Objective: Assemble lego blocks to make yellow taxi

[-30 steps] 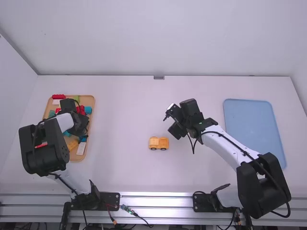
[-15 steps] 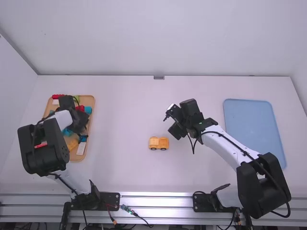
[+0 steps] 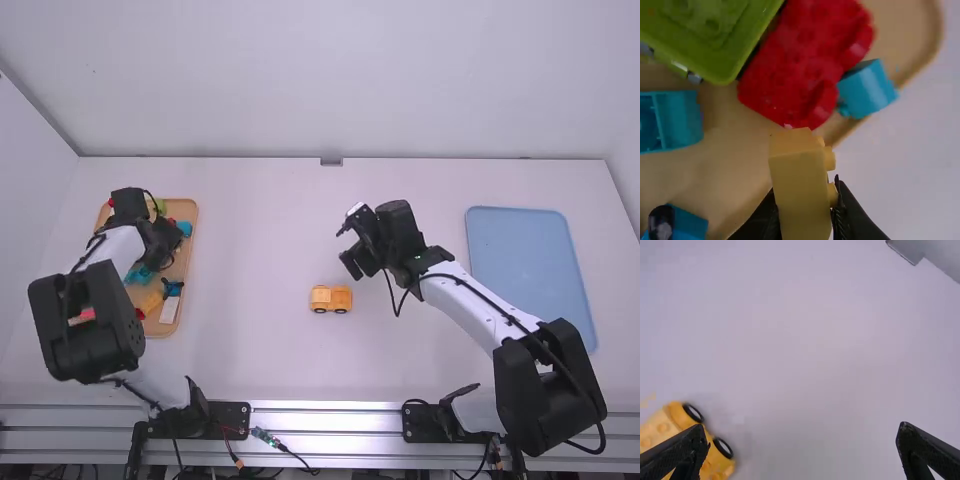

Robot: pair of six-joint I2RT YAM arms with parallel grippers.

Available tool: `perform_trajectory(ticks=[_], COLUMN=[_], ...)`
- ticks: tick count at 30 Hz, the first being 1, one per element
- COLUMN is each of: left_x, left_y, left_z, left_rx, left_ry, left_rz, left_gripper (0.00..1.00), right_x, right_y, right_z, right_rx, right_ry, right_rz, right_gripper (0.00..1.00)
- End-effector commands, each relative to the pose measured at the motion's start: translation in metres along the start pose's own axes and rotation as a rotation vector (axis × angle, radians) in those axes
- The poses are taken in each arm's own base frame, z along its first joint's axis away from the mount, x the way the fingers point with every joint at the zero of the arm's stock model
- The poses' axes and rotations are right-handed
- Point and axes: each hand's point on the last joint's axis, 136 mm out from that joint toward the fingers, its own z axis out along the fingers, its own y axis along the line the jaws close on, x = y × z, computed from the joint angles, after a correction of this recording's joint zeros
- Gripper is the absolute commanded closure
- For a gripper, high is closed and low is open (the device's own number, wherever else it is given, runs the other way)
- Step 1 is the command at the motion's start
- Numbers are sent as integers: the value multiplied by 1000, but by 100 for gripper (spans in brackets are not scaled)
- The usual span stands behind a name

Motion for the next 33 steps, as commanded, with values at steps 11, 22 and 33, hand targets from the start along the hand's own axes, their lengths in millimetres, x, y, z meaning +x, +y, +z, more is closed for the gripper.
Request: perform_trajectory(ticks=[11, 22, 33], left_x=[104, 226, 257], left_y=[-92, -129, -149], left_z=[-114, -153, -151], left_rx=[570, 898, 980], left_ry=[-267, -287, -322], left_rz=[660, 1300, 1447], left_gripper=[98, 98, 98], right_x=[-76, -84, -70], right_y=[36, 73, 69], right_z=[-39, -49, -36], right_rx=[-435, -601, -802], right_ry=[-266, -287, -251], right_rz=[270, 280, 384], right_gripper=[1, 1, 7])
